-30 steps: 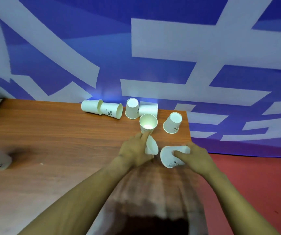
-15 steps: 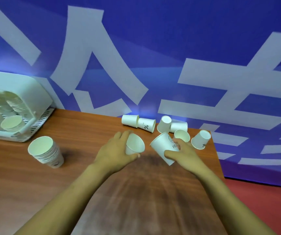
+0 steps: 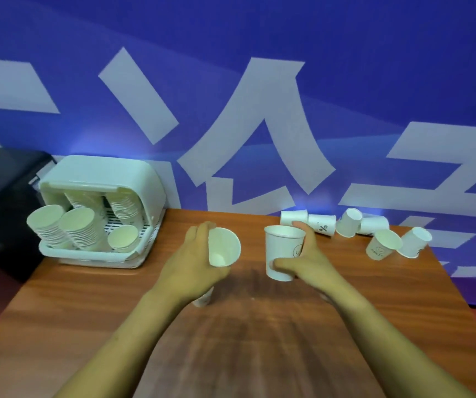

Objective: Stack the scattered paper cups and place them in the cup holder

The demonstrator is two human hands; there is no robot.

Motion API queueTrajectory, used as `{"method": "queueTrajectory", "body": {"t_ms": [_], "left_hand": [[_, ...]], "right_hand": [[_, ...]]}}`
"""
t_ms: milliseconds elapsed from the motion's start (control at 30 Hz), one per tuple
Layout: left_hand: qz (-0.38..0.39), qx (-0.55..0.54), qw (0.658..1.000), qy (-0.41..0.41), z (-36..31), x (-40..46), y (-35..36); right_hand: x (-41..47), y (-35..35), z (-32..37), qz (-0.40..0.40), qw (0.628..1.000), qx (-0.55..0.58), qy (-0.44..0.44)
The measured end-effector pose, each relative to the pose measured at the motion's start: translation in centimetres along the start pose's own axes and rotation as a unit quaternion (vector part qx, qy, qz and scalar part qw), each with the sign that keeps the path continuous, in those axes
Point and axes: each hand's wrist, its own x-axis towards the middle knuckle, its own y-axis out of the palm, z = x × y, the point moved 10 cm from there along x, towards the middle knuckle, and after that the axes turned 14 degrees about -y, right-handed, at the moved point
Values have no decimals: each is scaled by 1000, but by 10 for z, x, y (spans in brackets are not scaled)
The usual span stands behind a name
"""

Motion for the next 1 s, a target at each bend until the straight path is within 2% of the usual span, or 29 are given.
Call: {"method": "queueTrajectory", "body": {"t_ms": [233,600,700,867,1000], "left_hand": [[-15,-37,999,-11,33,8,-40],[-33,-12,996,-81,103,24,-75],[-39,5,995,-92,130,36,-95],[-66,92,990,-78,175,65,-137],[-40,89,994,-48,211,92,-162]], "right_hand": [[7,38,33,8,1000,-9,-17],[26,100,50,40,998,27,-29],[34,114,64,13,1000,19,-20],[60,157,94,-45,999,12,-15],[74,210,104,-57,998,13,8]]}}
